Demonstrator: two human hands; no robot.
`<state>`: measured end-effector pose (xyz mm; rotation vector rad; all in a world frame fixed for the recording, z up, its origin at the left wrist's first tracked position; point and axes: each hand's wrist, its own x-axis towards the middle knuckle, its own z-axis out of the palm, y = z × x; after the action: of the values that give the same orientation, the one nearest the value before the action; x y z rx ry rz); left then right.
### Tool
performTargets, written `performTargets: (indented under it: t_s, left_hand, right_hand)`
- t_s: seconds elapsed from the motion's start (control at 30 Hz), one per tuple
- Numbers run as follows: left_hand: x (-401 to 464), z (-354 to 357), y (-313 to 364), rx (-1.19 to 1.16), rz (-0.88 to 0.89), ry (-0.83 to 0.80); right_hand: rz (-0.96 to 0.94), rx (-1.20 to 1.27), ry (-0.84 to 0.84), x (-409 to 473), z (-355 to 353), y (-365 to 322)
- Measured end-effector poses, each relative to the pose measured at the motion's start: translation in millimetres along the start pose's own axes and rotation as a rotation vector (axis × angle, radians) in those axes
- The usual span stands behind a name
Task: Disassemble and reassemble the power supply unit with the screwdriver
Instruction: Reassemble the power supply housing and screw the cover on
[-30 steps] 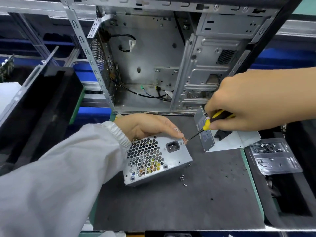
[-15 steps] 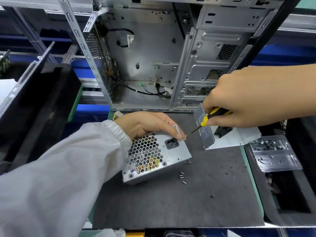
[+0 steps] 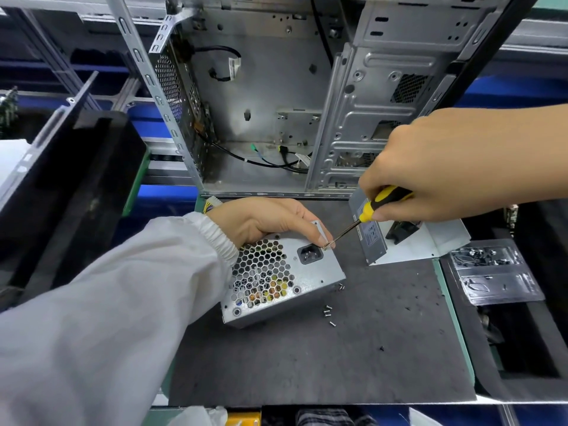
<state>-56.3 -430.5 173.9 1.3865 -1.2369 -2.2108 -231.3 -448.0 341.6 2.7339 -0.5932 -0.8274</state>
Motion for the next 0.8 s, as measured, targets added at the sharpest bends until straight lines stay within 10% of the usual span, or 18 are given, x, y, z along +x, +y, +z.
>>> performTargets:
  t_s: [0.8]
  left_hand:
    - [4,-4,-5,0.018,0.010,0.023]
  right_hand:
    - [0.195,0.529,-0.269,17,3,4]
